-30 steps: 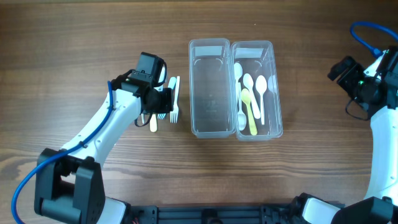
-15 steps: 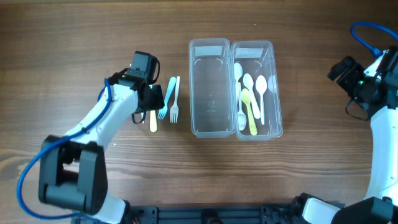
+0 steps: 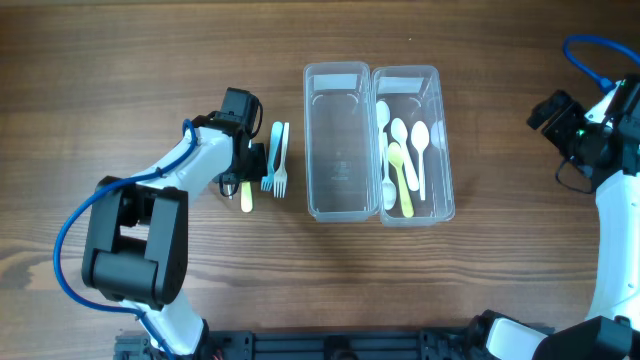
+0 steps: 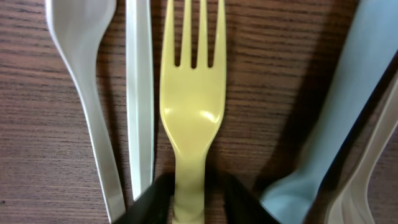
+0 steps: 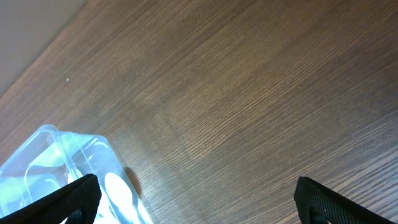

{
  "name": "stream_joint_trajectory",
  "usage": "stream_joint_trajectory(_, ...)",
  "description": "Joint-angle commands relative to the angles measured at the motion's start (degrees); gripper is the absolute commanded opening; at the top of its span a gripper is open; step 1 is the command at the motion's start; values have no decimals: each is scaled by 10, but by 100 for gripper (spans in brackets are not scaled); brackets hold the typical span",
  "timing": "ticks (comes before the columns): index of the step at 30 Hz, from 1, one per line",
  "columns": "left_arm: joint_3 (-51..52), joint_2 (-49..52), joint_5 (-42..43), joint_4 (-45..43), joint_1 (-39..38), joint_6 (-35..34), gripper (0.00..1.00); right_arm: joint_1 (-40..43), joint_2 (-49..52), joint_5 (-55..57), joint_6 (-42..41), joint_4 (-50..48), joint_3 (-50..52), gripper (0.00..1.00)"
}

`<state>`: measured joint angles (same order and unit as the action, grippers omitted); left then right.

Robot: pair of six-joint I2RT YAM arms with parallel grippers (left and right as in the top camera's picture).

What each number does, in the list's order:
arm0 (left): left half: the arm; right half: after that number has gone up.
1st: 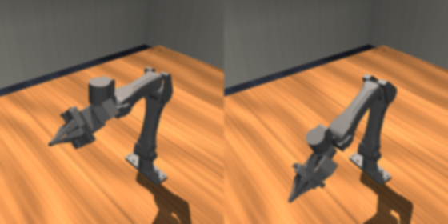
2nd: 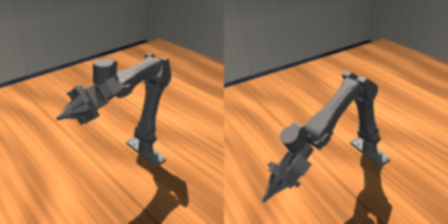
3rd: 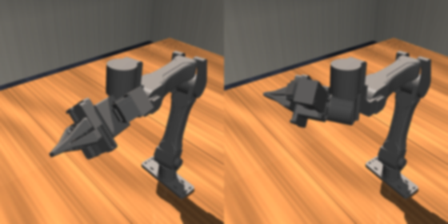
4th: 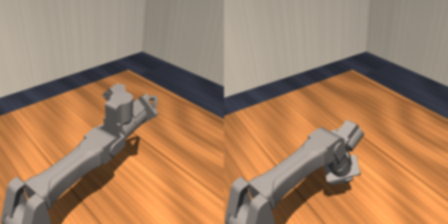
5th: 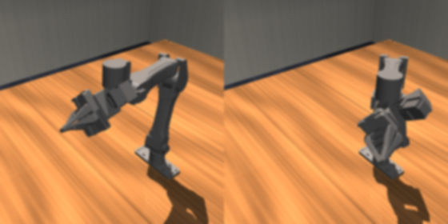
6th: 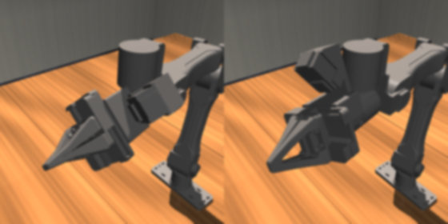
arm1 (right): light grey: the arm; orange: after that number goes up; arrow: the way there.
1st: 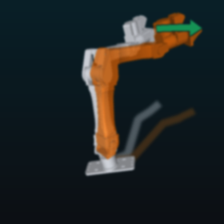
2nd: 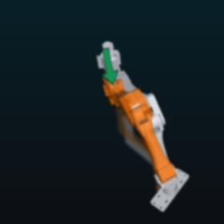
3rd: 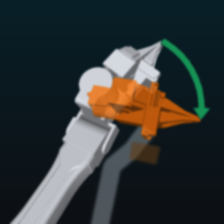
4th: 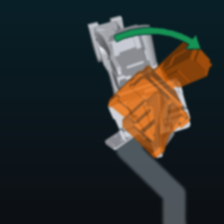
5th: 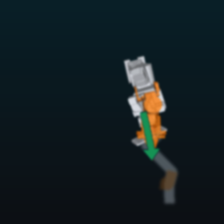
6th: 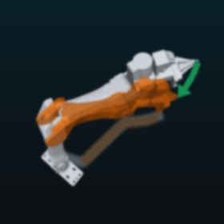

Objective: Pack container
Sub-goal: 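Move the left gripper to the forks and grasp the yellow fork, then carry the yellow fork into the left container and release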

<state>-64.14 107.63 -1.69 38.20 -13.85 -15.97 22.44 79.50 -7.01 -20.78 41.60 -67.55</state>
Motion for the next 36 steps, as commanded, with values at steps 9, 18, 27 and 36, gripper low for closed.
stream_joint_trajectory(9, -6, 11, 1, 13, 3, 19, 4, 0, 4, 10, -4, 0, -3, 100)
stream_joint_trajectory(18, -228, -22, 24, 217, -19, 23, 4, 0, 4, 10, -4, 0, -2, 100)
stream_joint_trajectory(27, -351, -19, 62, 205, -153, -94, 4, -1, 5, 10, -4, 0, -2, 100)
stream_joint_trajectory(36, -351, 87, 60, 162, -215, -116, 4, -1, 5, 10, -4, 0, -2, 100)
